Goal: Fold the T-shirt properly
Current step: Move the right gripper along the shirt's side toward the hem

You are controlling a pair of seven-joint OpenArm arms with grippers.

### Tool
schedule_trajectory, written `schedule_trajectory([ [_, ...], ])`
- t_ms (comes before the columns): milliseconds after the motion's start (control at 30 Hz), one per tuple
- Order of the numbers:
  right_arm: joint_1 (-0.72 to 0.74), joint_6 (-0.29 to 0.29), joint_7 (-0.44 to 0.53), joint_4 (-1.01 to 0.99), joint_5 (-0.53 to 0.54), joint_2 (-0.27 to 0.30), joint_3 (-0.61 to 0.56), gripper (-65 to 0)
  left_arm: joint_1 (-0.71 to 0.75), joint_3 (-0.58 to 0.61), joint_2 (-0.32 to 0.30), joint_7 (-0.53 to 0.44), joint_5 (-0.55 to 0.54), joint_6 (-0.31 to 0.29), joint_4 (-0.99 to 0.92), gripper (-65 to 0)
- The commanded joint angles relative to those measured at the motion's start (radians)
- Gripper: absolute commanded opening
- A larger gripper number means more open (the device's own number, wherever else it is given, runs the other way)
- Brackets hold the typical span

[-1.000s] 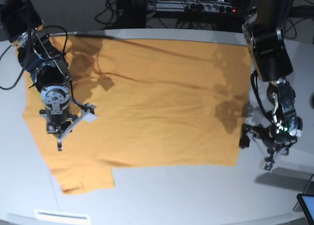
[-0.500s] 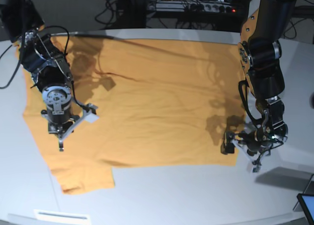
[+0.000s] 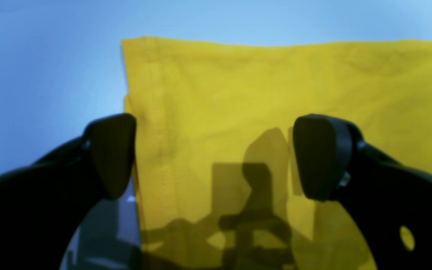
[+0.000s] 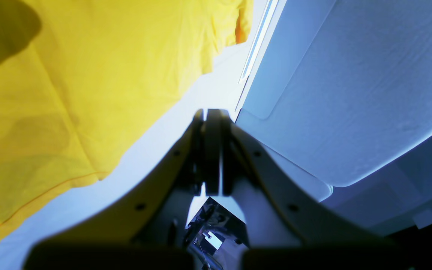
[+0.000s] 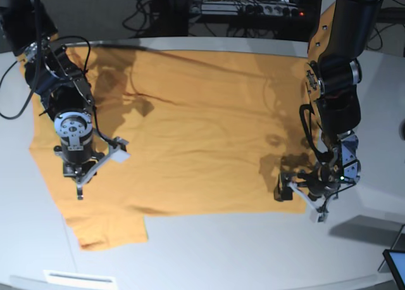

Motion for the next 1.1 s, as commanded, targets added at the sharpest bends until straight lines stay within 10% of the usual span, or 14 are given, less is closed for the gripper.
schedule_trajectory([
  [0, 0.022, -0.011, -0.009, 0.019, -0.018, 0.009, 0.009, -64.7, -0.031, -0.001, -0.002, 0.001, -0.007, -0.005, 0.013, 0.0],
  [100, 0.022, -0.011, -0.011, 0.031, -0.018, 0.009, 0.009, -64.7, -0.028, 0.001, -0.002, 0.002, -0.007, -0.005, 0.012, -1.7],
  [367, 0.022, -0.011, -0.011, 0.040, -0.018, 0.009, 0.011, -64.7, -0.020, 0.002, -0.002, 0.015, -0.006, -0.005, 0.012, -63.3],
  [1067, 0.402, -0.011, 0.170, -0.618, 0.260, 0.007, 0.020, -58.2, 0.116, 0.002, -0.008, 0.125, -0.006, -0.005, 0.260, -65.0],
])
